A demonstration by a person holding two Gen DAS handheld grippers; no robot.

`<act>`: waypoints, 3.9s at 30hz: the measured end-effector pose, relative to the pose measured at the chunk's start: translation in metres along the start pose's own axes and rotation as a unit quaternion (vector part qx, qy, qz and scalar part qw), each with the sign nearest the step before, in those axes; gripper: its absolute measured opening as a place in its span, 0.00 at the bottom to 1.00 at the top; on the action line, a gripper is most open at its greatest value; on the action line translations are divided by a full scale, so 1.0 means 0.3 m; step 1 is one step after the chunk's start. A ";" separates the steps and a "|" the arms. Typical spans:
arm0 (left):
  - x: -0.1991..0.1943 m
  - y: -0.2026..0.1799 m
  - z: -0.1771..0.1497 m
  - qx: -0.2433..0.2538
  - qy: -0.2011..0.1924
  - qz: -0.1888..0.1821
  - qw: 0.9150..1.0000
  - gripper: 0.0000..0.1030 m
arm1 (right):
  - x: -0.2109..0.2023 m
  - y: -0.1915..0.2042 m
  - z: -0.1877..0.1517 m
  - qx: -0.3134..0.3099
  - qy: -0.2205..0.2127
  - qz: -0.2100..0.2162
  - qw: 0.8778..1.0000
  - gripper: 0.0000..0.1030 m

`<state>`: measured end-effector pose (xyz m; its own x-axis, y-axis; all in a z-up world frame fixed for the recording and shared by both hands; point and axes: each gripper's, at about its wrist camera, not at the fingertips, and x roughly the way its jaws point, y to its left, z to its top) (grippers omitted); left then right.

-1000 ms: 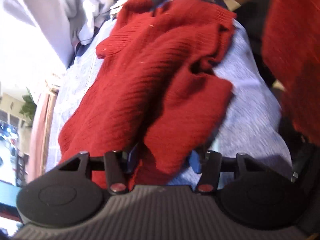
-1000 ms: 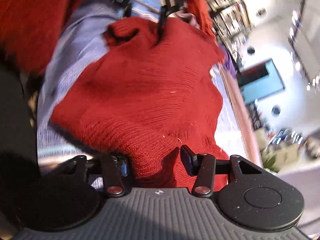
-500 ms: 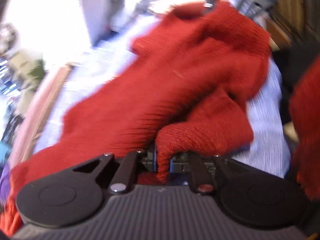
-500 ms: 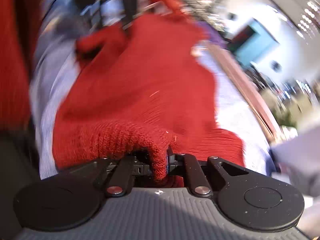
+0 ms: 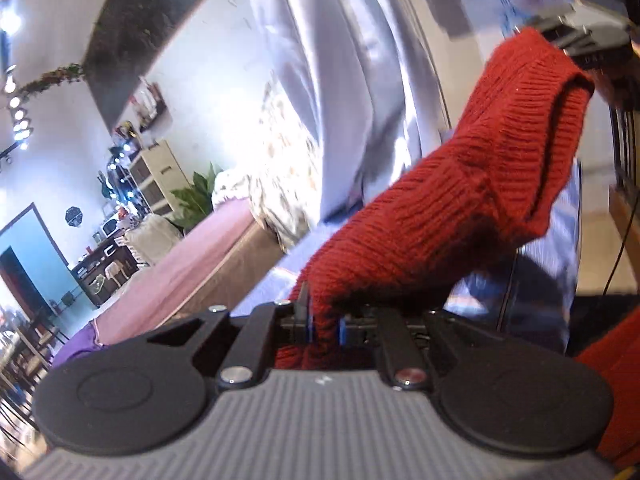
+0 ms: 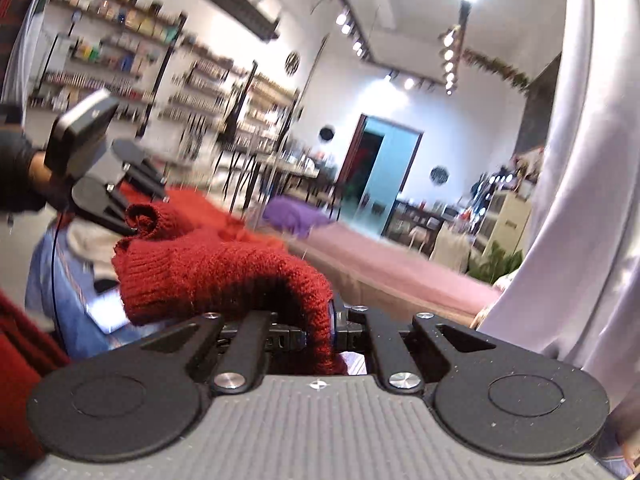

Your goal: Fold small clothes

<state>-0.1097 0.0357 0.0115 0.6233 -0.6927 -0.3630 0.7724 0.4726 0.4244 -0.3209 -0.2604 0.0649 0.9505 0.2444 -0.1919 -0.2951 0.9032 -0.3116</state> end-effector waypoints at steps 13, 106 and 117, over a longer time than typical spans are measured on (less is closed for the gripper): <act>0.134 0.357 0.230 -0.096 -0.055 0.073 0.991 0.11 | 0.337 -0.289 0.152 0.007 -0.062 -0.069 0.996 0.13; 0.424 0.284 -0.480 -0.141 0.327 -0.070 0.932 0.12 | 0.553 0.044 -0.520 0.068 0.376 0.107 0.918 0.03; 0.282 0.233 -0.446 -0.113 0.338 -0.105 0.928 0.52 | 0.457 -0.010 -0.493 0.152 0.314 0.023 0.937 0.84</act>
<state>0.0134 0.0831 -0.1004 0.3306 -0.3182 -0.8885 0.8442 0.5206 0.1277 -0.2040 -0.2818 -0.0983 0.6647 0.1162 -0.7380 -0.2021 0.9790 -0.0279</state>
